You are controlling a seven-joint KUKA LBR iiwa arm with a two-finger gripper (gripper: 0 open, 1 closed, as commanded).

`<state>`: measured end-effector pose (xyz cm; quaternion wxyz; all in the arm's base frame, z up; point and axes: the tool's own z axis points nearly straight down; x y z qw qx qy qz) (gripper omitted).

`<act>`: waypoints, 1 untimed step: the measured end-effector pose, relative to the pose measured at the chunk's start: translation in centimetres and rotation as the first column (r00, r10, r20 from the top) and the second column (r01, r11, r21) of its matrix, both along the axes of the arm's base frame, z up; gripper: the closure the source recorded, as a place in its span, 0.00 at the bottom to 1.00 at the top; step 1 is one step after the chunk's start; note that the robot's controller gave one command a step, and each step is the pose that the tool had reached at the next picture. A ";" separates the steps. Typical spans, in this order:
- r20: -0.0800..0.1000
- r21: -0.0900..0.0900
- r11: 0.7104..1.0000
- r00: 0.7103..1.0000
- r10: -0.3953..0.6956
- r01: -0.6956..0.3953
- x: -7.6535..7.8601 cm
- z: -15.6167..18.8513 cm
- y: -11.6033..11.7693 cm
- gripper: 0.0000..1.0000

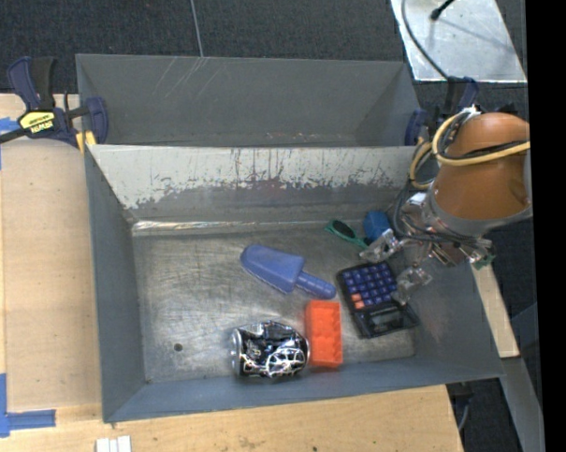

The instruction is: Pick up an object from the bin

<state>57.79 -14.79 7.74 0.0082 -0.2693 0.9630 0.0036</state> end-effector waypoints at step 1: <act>-0.015 -0.005 1.000 1.000 -0.005 0.005 -0.6 3.7 1.0 1.00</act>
Offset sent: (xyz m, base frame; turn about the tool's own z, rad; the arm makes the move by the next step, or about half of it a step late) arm 0.0165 0.0109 0.0675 -0.0175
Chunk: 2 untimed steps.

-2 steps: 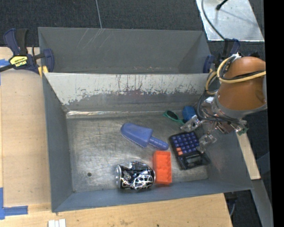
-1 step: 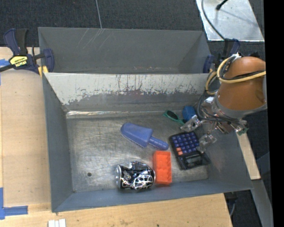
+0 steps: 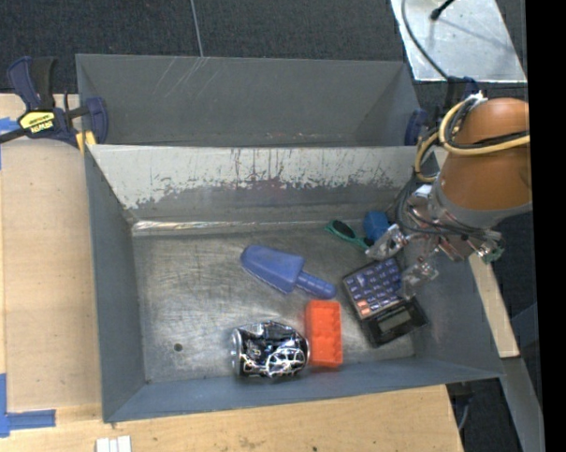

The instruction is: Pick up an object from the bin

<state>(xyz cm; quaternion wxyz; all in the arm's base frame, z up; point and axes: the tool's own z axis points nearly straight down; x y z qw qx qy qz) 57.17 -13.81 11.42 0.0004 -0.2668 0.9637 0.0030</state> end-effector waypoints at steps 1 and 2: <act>0.007 -0.006 1.000 1.000 0.017 -0.017 2.2 3.1 0.1 1.00; 0.004 -0.006 0.863 0.863 0.506 -0.506 4.9 11.6 1.2 1.00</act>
Offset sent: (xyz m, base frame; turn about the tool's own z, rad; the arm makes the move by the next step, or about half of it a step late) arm 0.0481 0.0122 0.1159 -0.5336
